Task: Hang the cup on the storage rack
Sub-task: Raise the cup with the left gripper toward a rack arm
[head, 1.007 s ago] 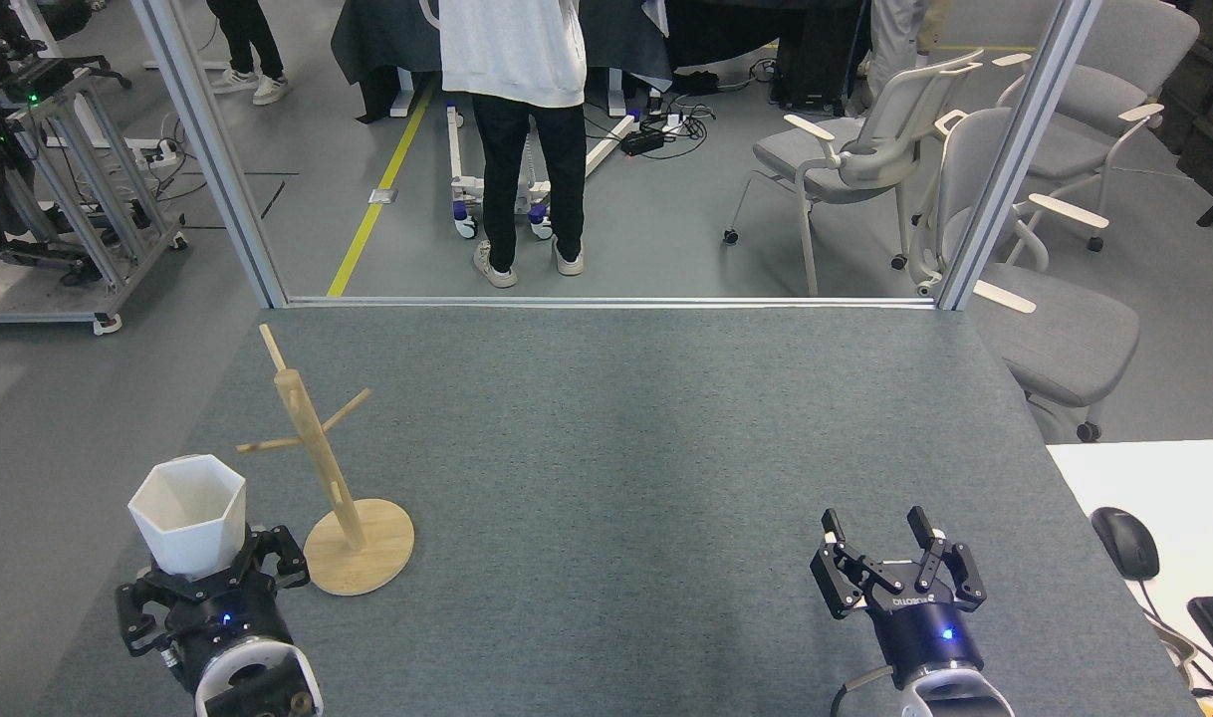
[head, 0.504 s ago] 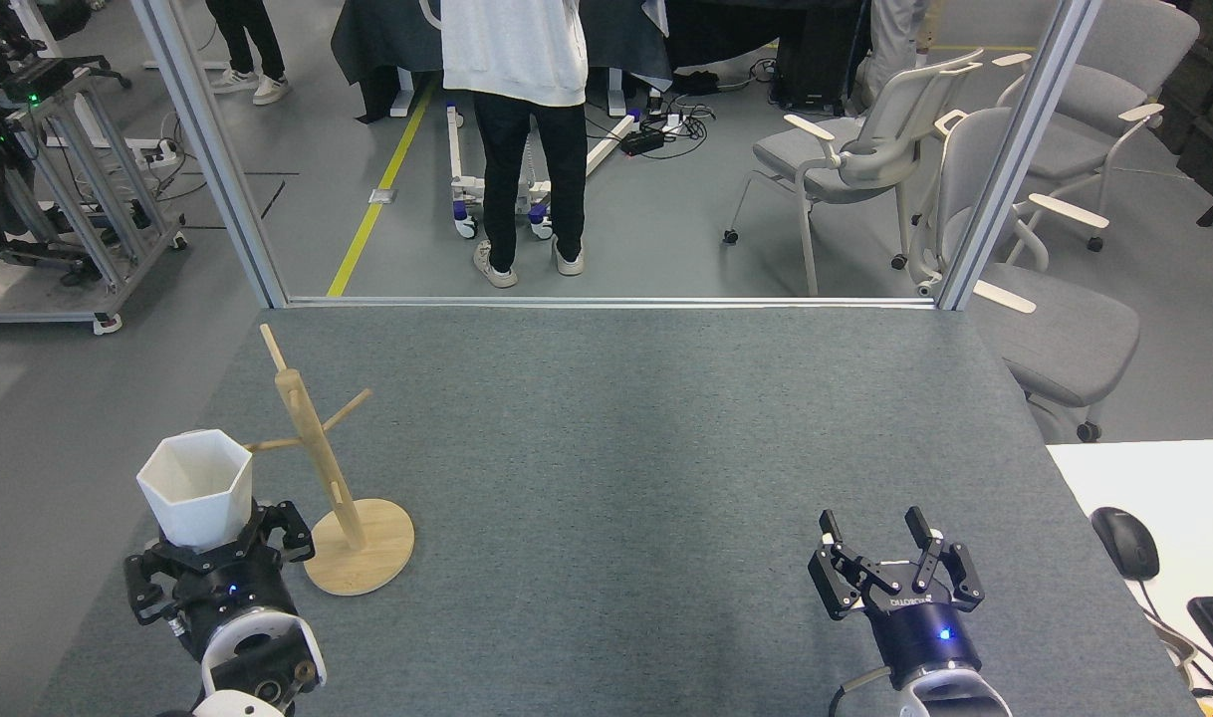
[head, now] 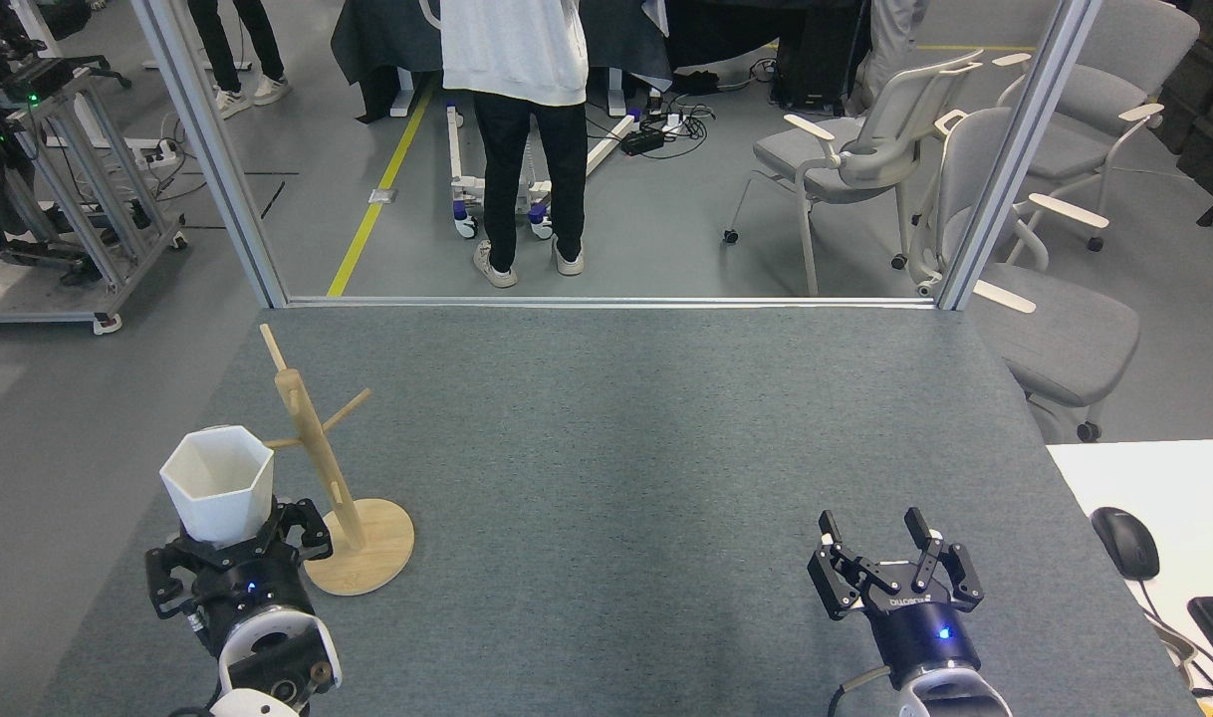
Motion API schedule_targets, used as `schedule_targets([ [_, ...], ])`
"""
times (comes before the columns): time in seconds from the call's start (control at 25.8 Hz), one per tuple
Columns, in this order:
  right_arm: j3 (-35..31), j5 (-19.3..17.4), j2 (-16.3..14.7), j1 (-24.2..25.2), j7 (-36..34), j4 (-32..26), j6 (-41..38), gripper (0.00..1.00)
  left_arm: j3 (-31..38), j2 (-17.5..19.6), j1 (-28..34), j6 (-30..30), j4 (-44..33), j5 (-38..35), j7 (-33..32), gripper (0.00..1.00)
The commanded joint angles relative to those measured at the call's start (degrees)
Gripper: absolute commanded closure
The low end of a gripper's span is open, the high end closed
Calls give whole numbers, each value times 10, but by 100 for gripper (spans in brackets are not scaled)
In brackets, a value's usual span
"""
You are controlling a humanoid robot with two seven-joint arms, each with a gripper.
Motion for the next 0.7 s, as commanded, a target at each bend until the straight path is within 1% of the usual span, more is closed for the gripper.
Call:
schedule_targets([
  [0.0,0,0,0,-1,0,0,0,1,-11,-1,0,-2,0,0,0,100],
  [0.5,0,0,0,-1,0,0,0,1,-12,-14,-3,-5,9,0,1,99],
  [0.54,0,0,0,-2,0,0,0,1,-12,-14,-4,-5,10,0,1,97],
  [0.62,0,0,0,-3,0,0,0,1,-12,-14,-4,-6,13,0,8,87],
  [0.66,0,0,0,-3,0,0,0,0,-12,-14,-5,-11,14,0,14,70],
])
